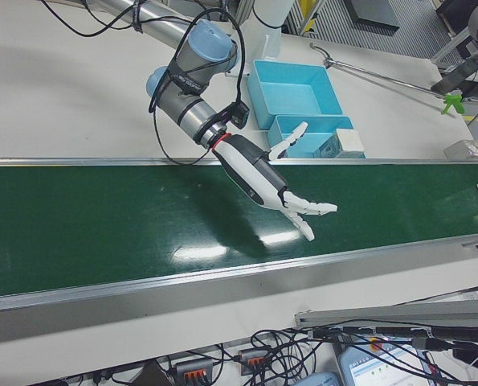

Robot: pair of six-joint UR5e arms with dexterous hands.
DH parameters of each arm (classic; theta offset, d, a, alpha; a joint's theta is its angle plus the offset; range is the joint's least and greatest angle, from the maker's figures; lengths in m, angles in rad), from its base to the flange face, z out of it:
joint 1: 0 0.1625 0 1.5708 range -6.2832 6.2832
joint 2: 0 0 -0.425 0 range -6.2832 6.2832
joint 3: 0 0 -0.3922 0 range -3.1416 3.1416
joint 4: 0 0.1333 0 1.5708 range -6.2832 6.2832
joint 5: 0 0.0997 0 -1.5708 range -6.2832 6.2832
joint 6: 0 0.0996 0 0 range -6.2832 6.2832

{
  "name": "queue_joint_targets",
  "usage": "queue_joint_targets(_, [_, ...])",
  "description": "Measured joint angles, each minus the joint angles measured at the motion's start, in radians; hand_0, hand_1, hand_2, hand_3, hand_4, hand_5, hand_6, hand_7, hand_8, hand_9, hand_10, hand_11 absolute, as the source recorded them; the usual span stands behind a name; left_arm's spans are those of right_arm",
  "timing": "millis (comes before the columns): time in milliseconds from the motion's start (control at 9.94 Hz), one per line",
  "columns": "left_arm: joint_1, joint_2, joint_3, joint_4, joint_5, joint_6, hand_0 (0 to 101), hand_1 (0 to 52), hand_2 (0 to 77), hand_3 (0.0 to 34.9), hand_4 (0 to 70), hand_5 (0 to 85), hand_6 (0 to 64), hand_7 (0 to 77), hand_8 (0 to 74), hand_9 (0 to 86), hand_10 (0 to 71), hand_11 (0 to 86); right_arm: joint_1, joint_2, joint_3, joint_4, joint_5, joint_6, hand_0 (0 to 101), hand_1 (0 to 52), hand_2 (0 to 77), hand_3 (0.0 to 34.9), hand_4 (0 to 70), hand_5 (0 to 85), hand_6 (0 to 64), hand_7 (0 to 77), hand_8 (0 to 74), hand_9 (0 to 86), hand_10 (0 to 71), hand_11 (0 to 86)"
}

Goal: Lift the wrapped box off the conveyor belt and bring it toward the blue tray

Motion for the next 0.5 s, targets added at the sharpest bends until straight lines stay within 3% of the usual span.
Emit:
queue_joint_targets(201, [0.0, 0.0, 0.0, 0.0, 0.0, 0.0, 0, 0.0, 1.1, 0.0, 0.0, 1.1, 0.0, 0.5, 0.5, 0.5, 0.5, 0.0, 0.004, -0.012, 0.004, 0.001, 0.001, 0.001, 51, 16.9, 4.9, 1.6, 16.4, 14.2, 7.1, 15.8, 0.0, 2.2, 2.7, 6.0])
queue_joint_targets(302, [0.0, 0.0, 0.0, 0.0, 0.0, 0.0, 0, 0.0, 1.1, 0.0, 0.0, 1.1, 0.0, 0.5, 0.5, 0.5, 0.0, 0.0, 0.006, -0.016, 0.004, 0.001, 0.001, 0.001, 51, 16.9, 4.9, 1.5, 13.6, 14.2, 7.1, 15.8, 0.0, 2.2, 2.7, 6.0])
queue_joint_targets(503, [0.0, 0.0, 0.0, 0.0, 0.0, 0.0, 0, 0.0, 1.1, 0.0, 0.0, 1.1, 0.0, 0.5, 0.5, 0.5, 0.5, 0.5, 0.007, -0.019, 0.005, 0.0, 0.0, 0.002, 51, 16.4, 3.8, 1.4, 15.3, 14.2, 7.1, 15.8, 0.0, 2.2, 1.6, 4.9])
